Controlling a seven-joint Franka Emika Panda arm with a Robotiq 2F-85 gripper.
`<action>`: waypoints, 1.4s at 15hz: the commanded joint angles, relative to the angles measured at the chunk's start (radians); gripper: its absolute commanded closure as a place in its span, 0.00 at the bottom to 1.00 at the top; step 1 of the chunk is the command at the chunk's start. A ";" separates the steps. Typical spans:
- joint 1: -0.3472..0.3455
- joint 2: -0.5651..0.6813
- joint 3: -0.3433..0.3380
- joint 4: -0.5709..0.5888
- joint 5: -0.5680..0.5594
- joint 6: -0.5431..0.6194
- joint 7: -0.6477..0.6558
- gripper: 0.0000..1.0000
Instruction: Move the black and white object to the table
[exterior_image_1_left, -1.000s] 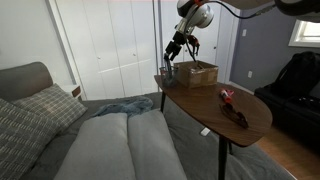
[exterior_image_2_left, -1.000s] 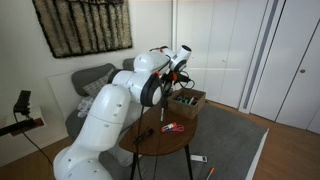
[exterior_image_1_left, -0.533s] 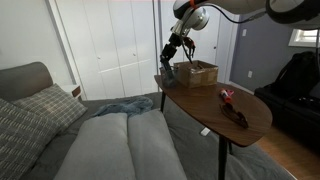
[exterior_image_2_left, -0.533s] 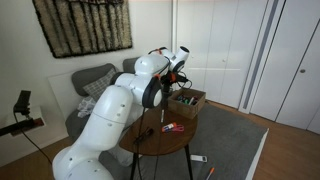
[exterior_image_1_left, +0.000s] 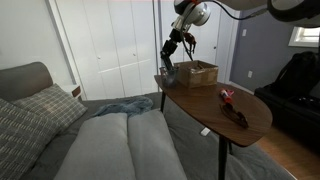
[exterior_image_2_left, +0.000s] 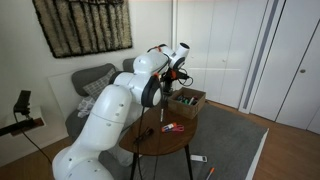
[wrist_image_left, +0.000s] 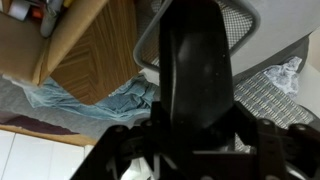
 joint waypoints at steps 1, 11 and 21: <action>-0.002 -0.118 0.005 -0.051 0.003 0.022 -0.001 0.55; 0.037 -0.440 -0.008 -0.295 -0.209 -0.354 0.029 0.55; 0.129 -0.501 -0.037 -0.642 -0.372 -0.404 0.254 0.55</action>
